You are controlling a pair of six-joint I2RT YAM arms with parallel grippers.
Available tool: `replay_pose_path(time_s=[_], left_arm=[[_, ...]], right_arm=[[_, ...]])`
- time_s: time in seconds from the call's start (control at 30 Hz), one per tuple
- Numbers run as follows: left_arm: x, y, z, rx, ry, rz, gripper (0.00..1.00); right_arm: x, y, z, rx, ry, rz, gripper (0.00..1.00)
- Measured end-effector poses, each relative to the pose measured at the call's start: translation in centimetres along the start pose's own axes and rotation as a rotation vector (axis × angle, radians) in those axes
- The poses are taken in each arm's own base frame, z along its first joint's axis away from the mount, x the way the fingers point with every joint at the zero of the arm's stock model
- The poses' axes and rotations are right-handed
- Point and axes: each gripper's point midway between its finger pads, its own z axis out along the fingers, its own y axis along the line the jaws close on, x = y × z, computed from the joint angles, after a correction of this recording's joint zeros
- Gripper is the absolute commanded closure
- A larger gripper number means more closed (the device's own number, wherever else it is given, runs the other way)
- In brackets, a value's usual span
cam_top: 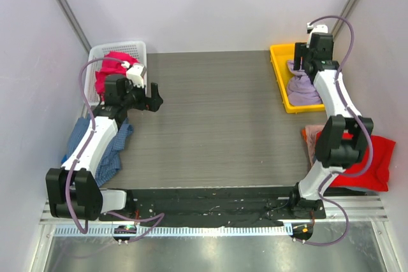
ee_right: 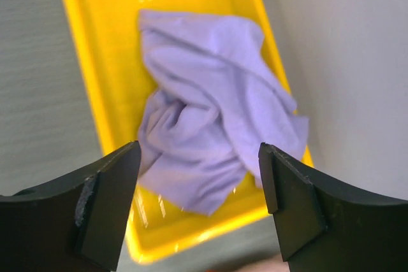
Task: Fold and stack the t-shirts
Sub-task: Grab crumpled tshirt from bin with the right arm
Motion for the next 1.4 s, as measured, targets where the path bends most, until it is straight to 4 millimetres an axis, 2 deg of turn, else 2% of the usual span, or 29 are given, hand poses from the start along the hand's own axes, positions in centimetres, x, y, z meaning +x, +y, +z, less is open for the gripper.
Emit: replay_pose_path(time_s=[0.07, 0.2, 0.27, 0.37, 0.47, 0.6, 0.73, 0.8, 0.97, 1.17, 1.23, 1.27, 1.33, 1.37, 1.4], left_arm=[[0.2, 0.1, 0.0, -0.003, 0.007, 0.006, 0.0], [0.2, 0.5, 0.0, -0.02, 0.01, 0.034, 0.0], [0.2, 0.7, -0.1, -0.029, 0.011, 0.045, 0.0], [0.1, 0.9, 0.0, -0.038, 0.012, 0.06, 0.0], [0.2, 1.2, 0.4, -0.043, 0.021, 0.064, 0.0], [1.3, 1.6, 1.3, -0.046, 0.056, 0.055, 0.0], [2.2, 1.9, 2.0, -0.045, 0.087, 0.054, 0.0], [2.5, 2.1, 2.2, -0.049, 0.096, 0.06, 0.0], [3.0, 2.3, 2.7, -0.051, 0.099, 0.068, 0.0], [4.9, 2.8, 3.7, -0.054, 0.142, 0.073, 0.0], [5.3, 3.0, 3.9, -0.054, 0.155, 0.071, 0.0], [5.4, 3.0, 4.0, -0.054, 0.158, 0.071, 0.0], [5.5, 3.0, 4.0, -0.055, 0.16, 0.071, 0.0], [5.5, 3.0, 4.0, -0.055, 0.159, 0.072, 0.0], [5.5, 3.0, 4.0, -0.055, 0.159, 0.072, 0.0]], right_arm=[[-0.4, -1.1, 2.5, 0.026, 0.014, 0.01, 0.21], [1.6, -3.2, 7.5, 0.047, 0.095, 0.035, 0.26], [2.5, -3.7, 9.0, 0.05, 0.12, 0.042, 0.34], [3.3, -4.5, 11.4, 0.049, 0.147, 0.057, 0.37], [3.2, -4.4, 12.4, 0.034, 0.147, 0.062, 0.37], [2.0, -4.4, 13.1, 0.026, 0.118, 0.061, 0.37], [1.7, -4.5, 13.8, 0.02, 0.107, 0.051, 0.38], [2.3, -4.6, 14.3, 0.021, 0.117, 0.041, 0.38], [5.4, -4.9, 16.2, 0.021, 0.181, 0.023, 0.4], [7.8, -4.8, 17.5, 0.019, 0.227, 0.018, 0.44], [8.0, -4.8, 17.6, 0.018, 0.23, 0.016, 0.51], [8.0, -4.8, 17.6, 0.018, 0.23, 0.014, 0.65], [7.9, -4.8, 17.6, 0.016, 0.229, 0.003, 0.81], [8.0, -4.8, 17.6, 0.015, 0.229, 0.003, 0.96], [8.0, -4.8, 17.6, 0.013, 0.23, -0.003, 0.99]])
